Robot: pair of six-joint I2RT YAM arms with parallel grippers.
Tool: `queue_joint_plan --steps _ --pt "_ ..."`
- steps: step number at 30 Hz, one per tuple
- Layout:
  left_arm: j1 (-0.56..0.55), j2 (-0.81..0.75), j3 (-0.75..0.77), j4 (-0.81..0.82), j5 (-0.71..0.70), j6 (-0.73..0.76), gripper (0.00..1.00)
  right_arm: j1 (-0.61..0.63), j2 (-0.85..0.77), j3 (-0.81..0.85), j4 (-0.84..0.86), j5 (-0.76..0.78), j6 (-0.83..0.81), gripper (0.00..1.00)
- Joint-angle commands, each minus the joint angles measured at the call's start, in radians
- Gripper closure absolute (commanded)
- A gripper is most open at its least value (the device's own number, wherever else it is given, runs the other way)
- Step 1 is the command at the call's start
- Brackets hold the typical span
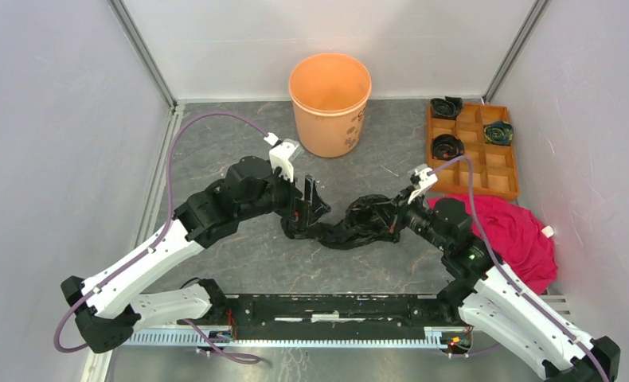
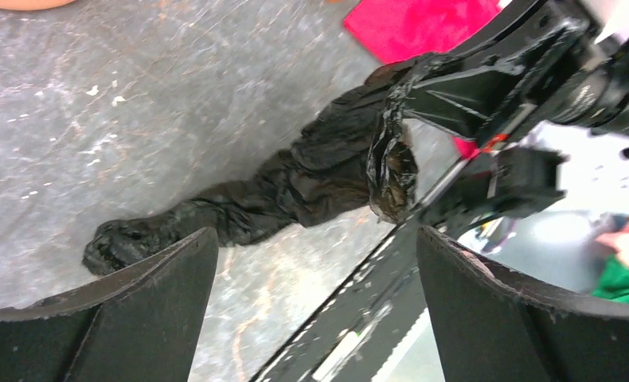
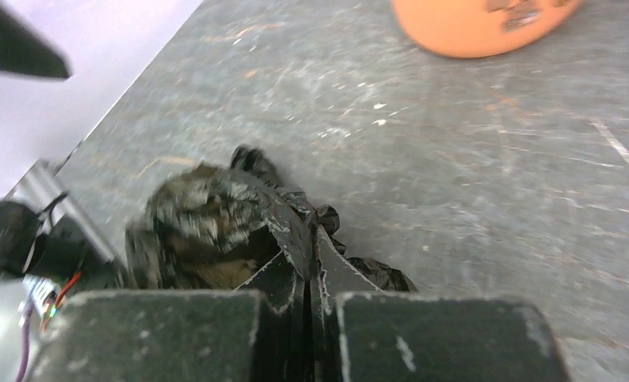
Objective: Put the trash bags into the trash bin
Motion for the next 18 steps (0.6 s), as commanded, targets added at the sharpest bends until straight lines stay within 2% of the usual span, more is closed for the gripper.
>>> queue_joint_plan --steps 1,6,9,12,15,18 --pt "-0.001 -0.021 0.048 0.107 0.067 -0.236 0.0 0.002 -0.028 0.153 -0.191 0.276 0.037 0.99" --pt "-0.001 0.015 0.02 0.301 0.314 -0.327 0.0 0.002 -0.043 0.379 -0.305 0.425 -0.042 0.99" --pt "-0.002 0.072 0.018 0.369 0.384 -0.349 0.0 0.003 0.001 0.586 -0.419 0.553 -0.128 0.99" --pt "-0.005 0.105 0.002 0.426 0.42 -0.364 0.0 0.001 0.061 0.731 -0.504 0.604 -0.192 0.99" --pt "-0.019 0.117 -0.046 0.507 0.433 -0.389 0.0 0.003 0.118 0.811 -0.576 0.583 -0.21 0.99" --pt "-0.04 0.127 -0.103 0.565 0.431 -0.403 0.0 0.003 0.134 0.765 -0.565 0.441 -0.236 0.99"
